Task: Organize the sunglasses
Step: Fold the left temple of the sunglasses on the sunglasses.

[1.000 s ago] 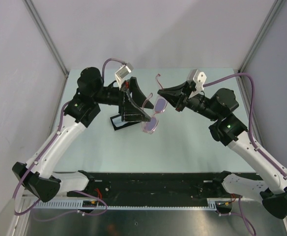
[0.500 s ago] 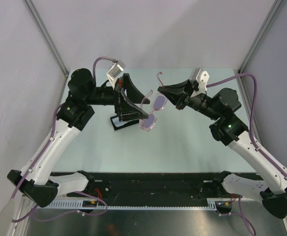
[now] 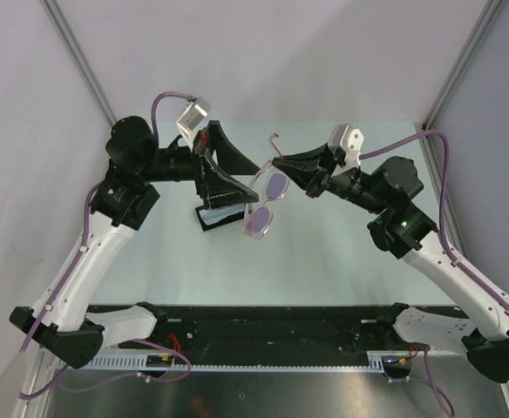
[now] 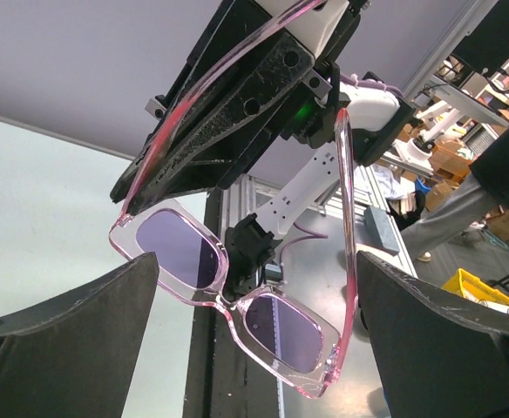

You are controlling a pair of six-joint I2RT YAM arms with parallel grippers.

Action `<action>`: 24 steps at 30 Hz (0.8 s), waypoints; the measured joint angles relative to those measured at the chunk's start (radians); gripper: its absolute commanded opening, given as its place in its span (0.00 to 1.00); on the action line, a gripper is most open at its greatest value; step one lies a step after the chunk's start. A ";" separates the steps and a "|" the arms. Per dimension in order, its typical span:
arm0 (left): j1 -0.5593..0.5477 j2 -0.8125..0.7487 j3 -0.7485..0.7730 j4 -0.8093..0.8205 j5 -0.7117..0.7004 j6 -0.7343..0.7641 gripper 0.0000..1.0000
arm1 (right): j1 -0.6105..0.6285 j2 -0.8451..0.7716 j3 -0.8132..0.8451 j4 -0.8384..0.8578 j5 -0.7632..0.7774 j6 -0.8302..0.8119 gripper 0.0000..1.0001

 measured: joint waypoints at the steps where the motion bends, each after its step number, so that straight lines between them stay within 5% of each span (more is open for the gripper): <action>1: 0.000 -0.002 0.000 0.001 0.003 0.002 1.00 | 0.009 0.004 0.004 -0.002 0.000 -0.005 0.00; 24: 0.029 0.011 -0.040 0.003 0.065 0.019 1.00 | 0.050 0.017 0.026 0.080 -0.031 0.034 0.00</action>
